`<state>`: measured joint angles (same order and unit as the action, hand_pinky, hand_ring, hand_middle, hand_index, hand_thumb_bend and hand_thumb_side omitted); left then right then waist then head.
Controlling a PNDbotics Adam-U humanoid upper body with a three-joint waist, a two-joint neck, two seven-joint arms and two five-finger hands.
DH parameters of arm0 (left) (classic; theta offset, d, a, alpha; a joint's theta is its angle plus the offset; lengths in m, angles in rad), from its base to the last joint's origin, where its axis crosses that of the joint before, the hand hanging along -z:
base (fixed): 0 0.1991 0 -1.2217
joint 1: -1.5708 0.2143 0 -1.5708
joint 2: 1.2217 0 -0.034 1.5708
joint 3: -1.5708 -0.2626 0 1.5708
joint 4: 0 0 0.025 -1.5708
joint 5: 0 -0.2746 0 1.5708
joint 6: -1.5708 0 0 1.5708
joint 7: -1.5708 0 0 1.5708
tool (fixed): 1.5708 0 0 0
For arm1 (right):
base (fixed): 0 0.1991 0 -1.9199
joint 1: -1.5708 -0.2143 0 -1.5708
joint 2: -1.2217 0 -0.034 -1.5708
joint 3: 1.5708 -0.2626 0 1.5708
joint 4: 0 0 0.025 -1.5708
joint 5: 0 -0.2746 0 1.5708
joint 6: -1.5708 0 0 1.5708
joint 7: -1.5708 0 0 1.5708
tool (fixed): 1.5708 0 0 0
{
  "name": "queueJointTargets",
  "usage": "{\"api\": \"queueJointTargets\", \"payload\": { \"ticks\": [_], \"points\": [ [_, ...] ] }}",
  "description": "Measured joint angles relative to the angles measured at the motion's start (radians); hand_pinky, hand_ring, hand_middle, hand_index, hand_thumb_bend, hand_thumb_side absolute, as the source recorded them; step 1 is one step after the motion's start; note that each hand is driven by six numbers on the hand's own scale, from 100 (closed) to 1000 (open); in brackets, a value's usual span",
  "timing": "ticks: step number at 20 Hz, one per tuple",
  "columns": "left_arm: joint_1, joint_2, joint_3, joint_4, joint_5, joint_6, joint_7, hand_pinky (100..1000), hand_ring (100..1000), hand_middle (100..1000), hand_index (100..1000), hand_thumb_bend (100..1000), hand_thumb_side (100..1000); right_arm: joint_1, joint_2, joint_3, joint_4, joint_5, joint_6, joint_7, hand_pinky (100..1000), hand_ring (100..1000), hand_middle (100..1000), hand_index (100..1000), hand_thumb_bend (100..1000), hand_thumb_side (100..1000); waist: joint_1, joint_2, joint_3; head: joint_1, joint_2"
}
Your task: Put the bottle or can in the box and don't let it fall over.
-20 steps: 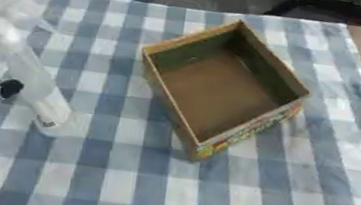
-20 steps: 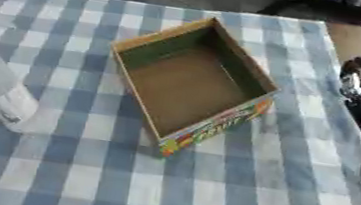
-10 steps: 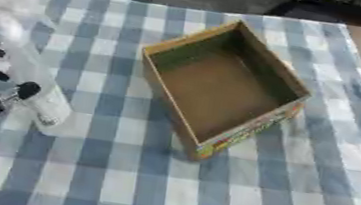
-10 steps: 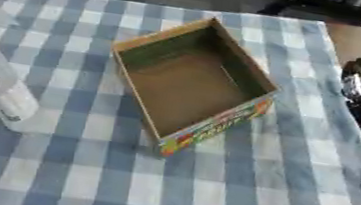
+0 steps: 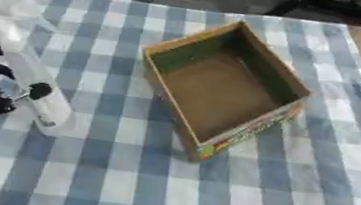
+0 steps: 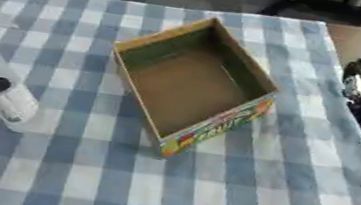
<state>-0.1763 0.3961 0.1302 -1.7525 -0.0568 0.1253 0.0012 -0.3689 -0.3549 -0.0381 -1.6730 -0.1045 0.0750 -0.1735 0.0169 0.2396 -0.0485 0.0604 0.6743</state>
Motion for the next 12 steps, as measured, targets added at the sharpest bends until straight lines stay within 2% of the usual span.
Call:
{"api": "queueJointTargets", "payload": {
  "ticks": [12],
  "points": [
    [-0.032,0.0,-0.041,-0.003,0.007,0.002,-0.047,878,571,734,823,909,342,0.0,0.004,0.002,0.005,0.0,0.002,-0.001,762,765,900,791,207,505,0.0,0.0,-0.005,0.008,0.0]
  ]
}}
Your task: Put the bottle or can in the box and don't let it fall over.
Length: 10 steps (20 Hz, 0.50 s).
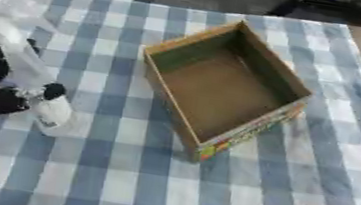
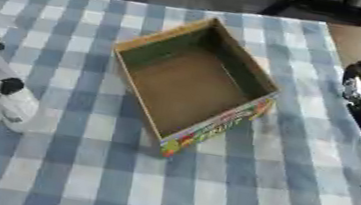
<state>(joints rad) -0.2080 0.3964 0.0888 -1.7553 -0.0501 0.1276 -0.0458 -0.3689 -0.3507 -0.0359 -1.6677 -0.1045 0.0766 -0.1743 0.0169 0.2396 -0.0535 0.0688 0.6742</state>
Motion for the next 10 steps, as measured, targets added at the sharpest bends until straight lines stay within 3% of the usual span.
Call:
{"api": "queueJointTargets", "payload": {
  "ticks": [10],
  "points": [
    [-0.012,0.0,-0.025,0.035,0.002,-0.002,-0.036,882,579,737,820,928,321,0.0,0.003,0.0,0.0,0.0,0.0,0.0,763,765,899,792,204,507,0.0,0.0,-0.002,0.004,0.0]
  ]
}}
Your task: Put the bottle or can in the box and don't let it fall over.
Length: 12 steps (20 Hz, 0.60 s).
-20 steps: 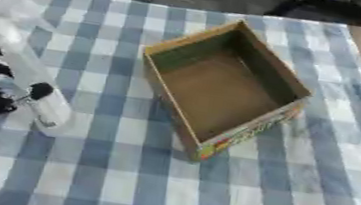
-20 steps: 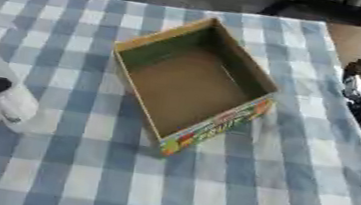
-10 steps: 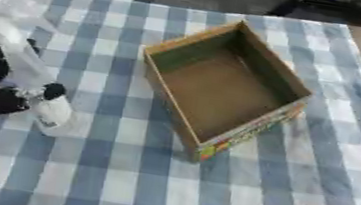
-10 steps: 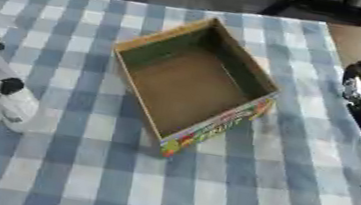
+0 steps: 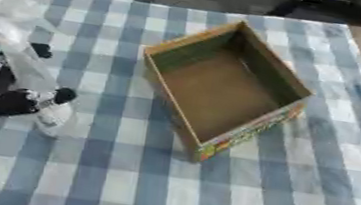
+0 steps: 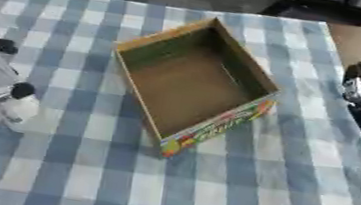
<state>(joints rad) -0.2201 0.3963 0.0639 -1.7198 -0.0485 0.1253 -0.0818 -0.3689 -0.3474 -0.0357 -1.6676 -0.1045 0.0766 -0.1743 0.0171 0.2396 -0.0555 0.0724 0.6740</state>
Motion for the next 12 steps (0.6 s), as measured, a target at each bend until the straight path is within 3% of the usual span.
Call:
{"api": "queueJointTargets", "payload": {
  "ticks": [12],
  "points": [
    [0.011,-0.001,-0.012,0.064,0.004,-0.036,-0.032,883,581,737,817,939,299,0.0,0.0,0.0,0.0,0.0,0.0,0.0,763,765,900,792,200,509,0.0,0.0,-0.001,0.001,-0.008]
  ]
}}
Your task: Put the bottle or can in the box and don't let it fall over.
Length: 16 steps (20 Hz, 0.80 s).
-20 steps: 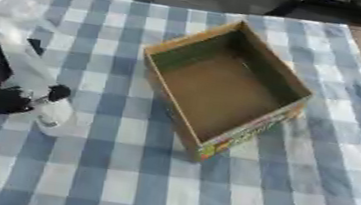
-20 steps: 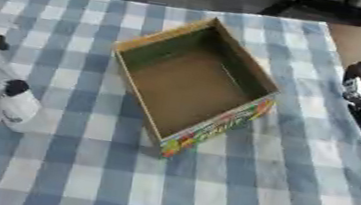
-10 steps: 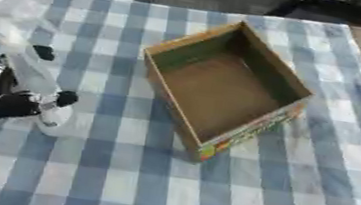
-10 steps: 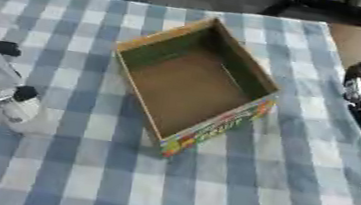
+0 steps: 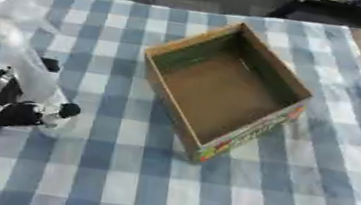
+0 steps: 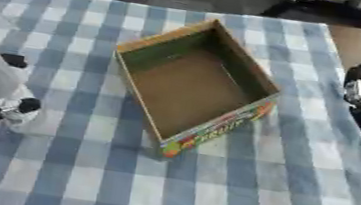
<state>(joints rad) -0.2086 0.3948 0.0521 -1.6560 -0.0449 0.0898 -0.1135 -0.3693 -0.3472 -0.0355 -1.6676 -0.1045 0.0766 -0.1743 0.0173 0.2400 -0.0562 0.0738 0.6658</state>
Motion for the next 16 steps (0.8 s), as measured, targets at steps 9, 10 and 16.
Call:
{"api": "queueJointTargets", "payload": {
  "ticks": [9,10,16],
  "points": [
    [0.01,-0.01,-0.011,0.054,0.001,-0.03,-0.008,881,581,734,809,942,284,0.0,0.0,0.0,0.0,0.0,0.0,0.0,764,765,900,792,196,511,0.0,0.0,-0.004,0.0,0.0],
    [0.01,-0.01,-0.012,0.057,0.001,-0.033,-0.008,880,580,733,804,941,281,0.0,0.0,0.0,0.0,0.0,0.0,0.0,764,765,900,792,196,511,0.0,0.0,-0.004,0.0,0.0],
    [0.007,-0.015,-0.012,0.066,0.007,-0.041,0.007,875,575,720,737,920,273,0.0,0.0,0.0,0.0,-0.001,0.0,0.0,764,765,900,792,194,513,0.0,0.0,-0.004,0.001,-0.001]
  ]
}}
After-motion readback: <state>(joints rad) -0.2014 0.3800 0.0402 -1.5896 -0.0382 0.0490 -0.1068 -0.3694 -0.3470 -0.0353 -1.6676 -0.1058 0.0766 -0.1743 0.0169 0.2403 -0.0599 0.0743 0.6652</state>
